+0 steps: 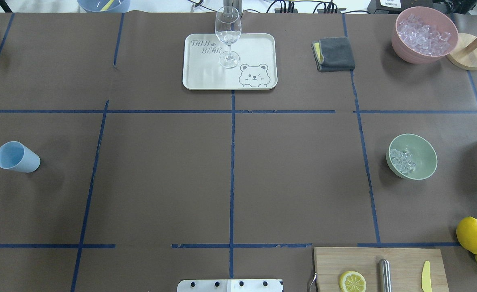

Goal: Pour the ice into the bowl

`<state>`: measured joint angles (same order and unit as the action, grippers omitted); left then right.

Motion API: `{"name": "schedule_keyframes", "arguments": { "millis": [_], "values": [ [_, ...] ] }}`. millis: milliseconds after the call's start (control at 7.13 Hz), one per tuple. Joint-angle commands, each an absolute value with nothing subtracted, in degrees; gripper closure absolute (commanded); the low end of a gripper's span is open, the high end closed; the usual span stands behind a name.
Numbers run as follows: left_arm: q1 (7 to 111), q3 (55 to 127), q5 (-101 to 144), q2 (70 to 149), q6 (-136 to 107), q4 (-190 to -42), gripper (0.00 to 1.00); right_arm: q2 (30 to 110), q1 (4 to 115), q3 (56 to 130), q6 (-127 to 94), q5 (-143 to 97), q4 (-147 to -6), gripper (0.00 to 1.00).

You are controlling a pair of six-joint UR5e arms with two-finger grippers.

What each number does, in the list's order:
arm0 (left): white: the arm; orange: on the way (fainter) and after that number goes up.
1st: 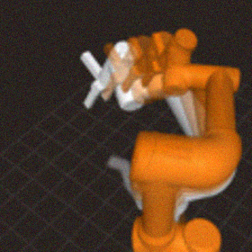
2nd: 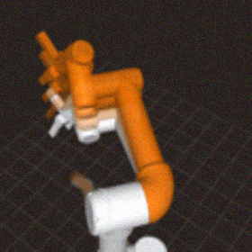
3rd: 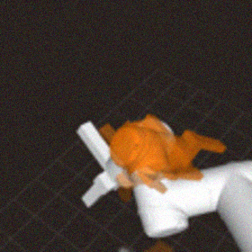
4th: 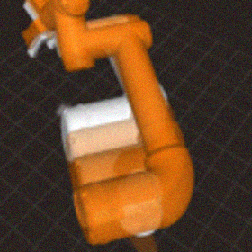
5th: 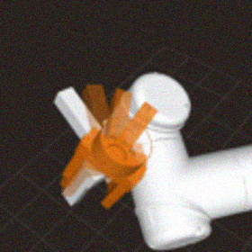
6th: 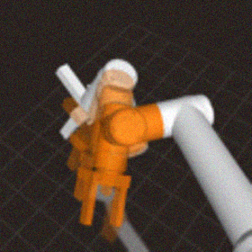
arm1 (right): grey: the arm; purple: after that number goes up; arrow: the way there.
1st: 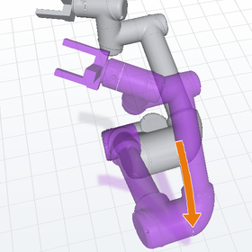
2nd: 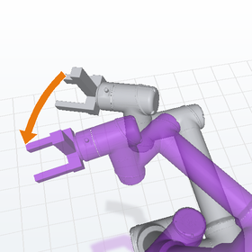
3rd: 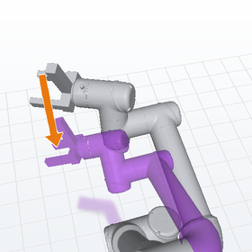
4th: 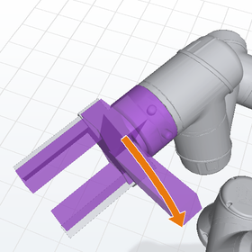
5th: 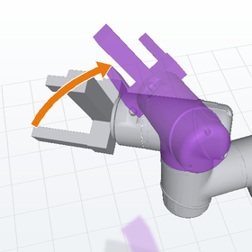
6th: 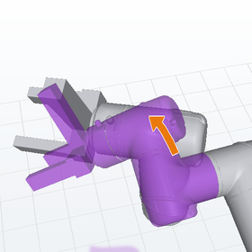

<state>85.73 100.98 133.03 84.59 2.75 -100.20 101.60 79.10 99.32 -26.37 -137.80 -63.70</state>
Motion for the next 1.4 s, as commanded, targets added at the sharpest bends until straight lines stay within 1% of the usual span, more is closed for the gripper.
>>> {"name": "schedule_keyframes", "arguments": {
  "millis": [0,140,841,1122,1262],
  "values": [
    [92.70,100.37,133.15,86.41,10.62,-89.50,0.00,101.08,86.54,99.66,-4.66,-137.12,-79.91,0.00],
    [92.99,100.81,133.24,85.27,10.63,-89.12,0.00,100.99,87.18,99.84,-0.22,-136.85,-83.20,0.00],
    [92.90,102.30,137.81,84.46,10.46,-90.00,0.00,100.90,85.69,100.19,0.44,-135.70,-84.28,0.00],
    [92.99,103.44,137.81,84.46,10.37,-90.00,0.00,100.20,85.43,102.64,0.35,-135.70,-86.81,0.00],
    [93.08,103.53,137.81,84.46,10.46,-90.00,0.00,98.11,85.26,104.14,0.35,-135.62,-91.45,0.00]
  ]
}}
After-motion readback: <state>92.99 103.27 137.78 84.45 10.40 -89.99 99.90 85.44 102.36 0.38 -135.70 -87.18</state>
